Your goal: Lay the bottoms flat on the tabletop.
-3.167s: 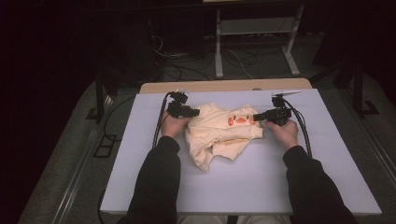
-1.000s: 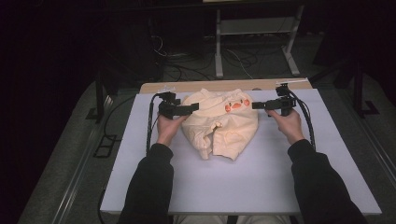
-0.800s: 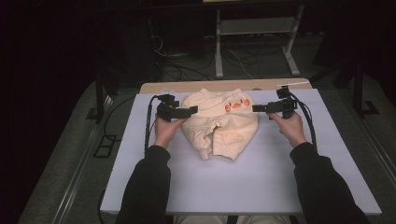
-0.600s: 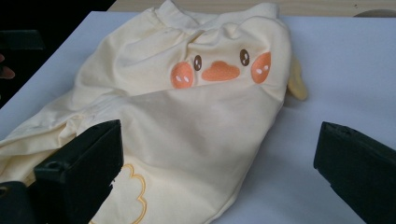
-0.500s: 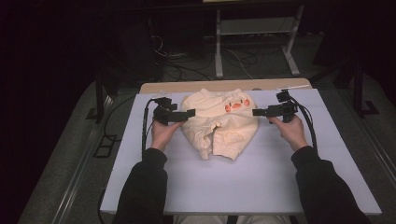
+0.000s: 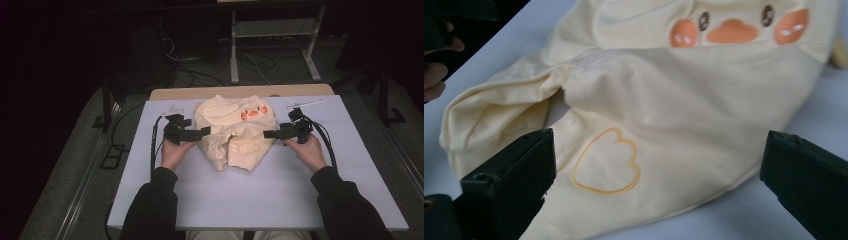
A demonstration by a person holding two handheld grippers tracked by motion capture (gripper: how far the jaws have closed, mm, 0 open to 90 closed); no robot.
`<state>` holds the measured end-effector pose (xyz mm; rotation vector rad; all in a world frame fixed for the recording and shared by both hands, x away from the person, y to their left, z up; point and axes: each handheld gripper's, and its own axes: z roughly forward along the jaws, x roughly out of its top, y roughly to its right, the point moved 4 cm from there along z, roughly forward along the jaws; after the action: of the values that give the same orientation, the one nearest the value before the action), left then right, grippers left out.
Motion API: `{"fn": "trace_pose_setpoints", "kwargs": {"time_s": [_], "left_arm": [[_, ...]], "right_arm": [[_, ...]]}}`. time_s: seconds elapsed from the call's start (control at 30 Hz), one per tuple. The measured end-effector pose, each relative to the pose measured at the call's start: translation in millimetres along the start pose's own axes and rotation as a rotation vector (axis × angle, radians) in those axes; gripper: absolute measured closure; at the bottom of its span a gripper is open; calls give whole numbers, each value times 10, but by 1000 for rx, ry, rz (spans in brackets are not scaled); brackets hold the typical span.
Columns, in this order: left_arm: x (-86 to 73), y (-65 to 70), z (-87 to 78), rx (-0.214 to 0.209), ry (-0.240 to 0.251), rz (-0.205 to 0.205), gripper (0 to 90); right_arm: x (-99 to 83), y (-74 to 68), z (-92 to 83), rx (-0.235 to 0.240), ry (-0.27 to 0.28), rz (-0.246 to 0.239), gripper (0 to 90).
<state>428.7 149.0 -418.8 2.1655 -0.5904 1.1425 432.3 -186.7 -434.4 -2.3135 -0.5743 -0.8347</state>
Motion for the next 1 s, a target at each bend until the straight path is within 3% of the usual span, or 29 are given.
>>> {"fn": "trace_pose_setpoints", "kwargs": {"time_s": [0.2,0.43,0.57,0.7,1.0], "left_arm": [[-123,152,-20,-54,11,-39,0],[-256,260,-9,-48,-27,9,0],[-303,328,-48,-41,-24,25,0],[-387,420,-88,-36,-42,69,0],[-537,573,-95,-43,-88,96,0]], "right_arm": [[-136,-241,82,47,-20,-38,12],[-201,-469,142,85,-36,-77,13],[-260,-543,179,97,-45,-86,14],[-327,-611,230,111,-65,-102,15],[-455,-760,333,110,-96,-144,16]]}}
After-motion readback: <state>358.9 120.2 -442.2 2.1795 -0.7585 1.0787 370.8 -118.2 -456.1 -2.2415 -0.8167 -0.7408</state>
